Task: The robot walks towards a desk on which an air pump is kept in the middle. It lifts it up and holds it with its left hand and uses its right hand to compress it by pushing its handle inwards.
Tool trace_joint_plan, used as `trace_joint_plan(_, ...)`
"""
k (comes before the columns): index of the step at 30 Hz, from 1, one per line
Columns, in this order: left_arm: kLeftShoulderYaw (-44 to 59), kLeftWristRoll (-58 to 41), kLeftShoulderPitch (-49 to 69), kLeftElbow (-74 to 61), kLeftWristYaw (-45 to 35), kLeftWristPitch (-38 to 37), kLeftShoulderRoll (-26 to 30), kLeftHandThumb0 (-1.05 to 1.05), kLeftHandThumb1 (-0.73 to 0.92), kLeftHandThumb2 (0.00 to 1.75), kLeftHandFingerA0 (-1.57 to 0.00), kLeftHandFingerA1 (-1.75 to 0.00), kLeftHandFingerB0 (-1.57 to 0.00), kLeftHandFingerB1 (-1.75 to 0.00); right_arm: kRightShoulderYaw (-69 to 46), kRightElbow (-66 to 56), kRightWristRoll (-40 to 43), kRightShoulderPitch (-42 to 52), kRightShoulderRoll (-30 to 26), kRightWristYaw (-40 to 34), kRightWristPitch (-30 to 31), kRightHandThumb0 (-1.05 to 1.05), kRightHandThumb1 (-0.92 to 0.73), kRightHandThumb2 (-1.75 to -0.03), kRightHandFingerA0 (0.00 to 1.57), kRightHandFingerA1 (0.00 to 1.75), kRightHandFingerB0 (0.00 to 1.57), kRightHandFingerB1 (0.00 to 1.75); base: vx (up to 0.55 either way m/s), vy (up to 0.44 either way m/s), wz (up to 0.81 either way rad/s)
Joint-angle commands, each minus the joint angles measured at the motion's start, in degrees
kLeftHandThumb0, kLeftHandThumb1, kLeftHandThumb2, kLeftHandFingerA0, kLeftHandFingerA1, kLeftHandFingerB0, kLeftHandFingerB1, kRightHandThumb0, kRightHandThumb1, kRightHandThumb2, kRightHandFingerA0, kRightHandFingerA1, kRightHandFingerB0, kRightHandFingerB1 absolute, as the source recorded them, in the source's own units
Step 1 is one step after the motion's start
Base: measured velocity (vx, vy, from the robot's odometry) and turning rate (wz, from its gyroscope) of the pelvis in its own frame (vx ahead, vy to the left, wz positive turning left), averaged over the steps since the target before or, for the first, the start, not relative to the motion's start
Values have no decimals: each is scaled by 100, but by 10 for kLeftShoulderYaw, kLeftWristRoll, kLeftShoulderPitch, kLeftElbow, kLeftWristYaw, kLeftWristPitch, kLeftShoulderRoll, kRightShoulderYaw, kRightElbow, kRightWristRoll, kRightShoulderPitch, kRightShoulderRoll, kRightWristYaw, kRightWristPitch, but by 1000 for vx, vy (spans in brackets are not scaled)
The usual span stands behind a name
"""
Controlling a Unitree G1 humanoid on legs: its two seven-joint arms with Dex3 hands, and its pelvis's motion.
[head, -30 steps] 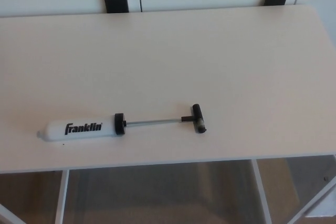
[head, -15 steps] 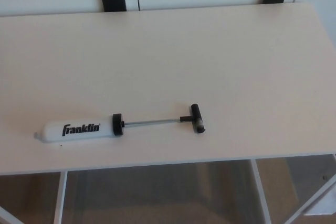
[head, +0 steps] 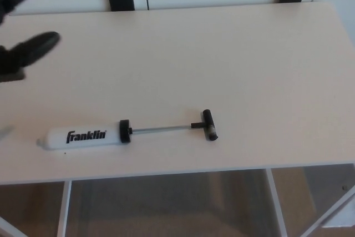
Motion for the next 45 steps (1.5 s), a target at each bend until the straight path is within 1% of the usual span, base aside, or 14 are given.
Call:
trace_joint_plan(1,-493,501,-172,219,-114,-51,45,-32,48,59,-16,-32,-12,-29,0,-53,21,13,12,-22,27,-19,-52,-55,79,53,59,44,0,0,0)
trace_joint_plan(11,-545,505,-205,266,-101,-50,41,-37,48,60,-15,-32,-12,-29,3,-68,19,19,15,-24,30,-20,-51,-55,78,54,56,43,0,0,0)
trace_joint_plan(13,-562,524,-207,277,-97,-61,48,-31,51,59,-13,-32,-11,-28,5,-65,17,21,18,-21,27,-27,-44,-63,77,60,54,49,0,0,0)
trace_joint_plan(14,-572,534,-208,285,-96,-66,51,-19,51,96,-1,-49,0,-47,4,-63,17,20,19,-22,26,-19,-51,-55,79,54,59,44,0,0,0)
trace_joint_plan(17,-586,542,-211,297,-95,-70,56,-18,49,94,-1,-49,0,-46,2,-57,18,17,17,-21,24,-20,-51,-55,77,54,59,44,0,0,0)
trace_joint_plan(18,-597,547,-215,306,-96,-70,61,-20,49,95,-1,-49,0,-47,2,-58,20,17,16,-18,23,-27,-44,-63,74,60,53,49,0,0,0)
trace_joint_plan(22,-610,553,-219,312,-97,-70,67,-21,49,95,-1,-49,0,-47,5,-66,15,21,15,-18,22,-22,-50,-55,79,54,57,44,0,0,0)
trace_joint_plan(23,-615,556,-222,313,-102,-69,72,-23,51,97,-1,-50,0,-47,5,-62,14,19,13,-17,21,-30,-43,-64,76,60,54,49,0,0,0)
trace_joint_plan(33,-645,568,-255,339,-114,-76,103,-25,50,97,-1,-49,0,-47,14,-74,3,25,9,-19,27,-32,-43,-66,70,59,52,50,0,0,0)
trace_joint_plan(38,-647,569,-261,348,-109,-92,123,-25,51,97,-1,-49,0,-47,10,-69,11,19,8,-17,30,-32,-43,-65,74,60,55,50,0,0,0)
trace_joint_plan(39,-649,572,-262,350,-108,-95,128,-26,49,97,-1,-49,0,-47,11,-69,10,20,7,-17,30,-23,-50,-55,77,53,57,44,0,0,0)
trace_joint_plan(41,-654,576,-264,352,-107,-98,134,-26,49,97,-1,-49,0,-47,11,-68,7,20,5,-18,29,-23,-50,-55,77,53,57,44,0,0,0)
trace_joint_plan(42,-655,578,-265,352,-107,-99,138,-45,50,64,-10,-34,-7,-29,12,-66,6,20,4,-17,27,-23,-51,-55,76,52,58,44,0,0,0)
trace_joint_plan(45,-659,584,-269,356,-103,-103,149,-42,53,56,-11,-28,-11,-26,12,-61,6,21,3,-12,23,-23,-51,-55,76,52,57,44,0,0,0)
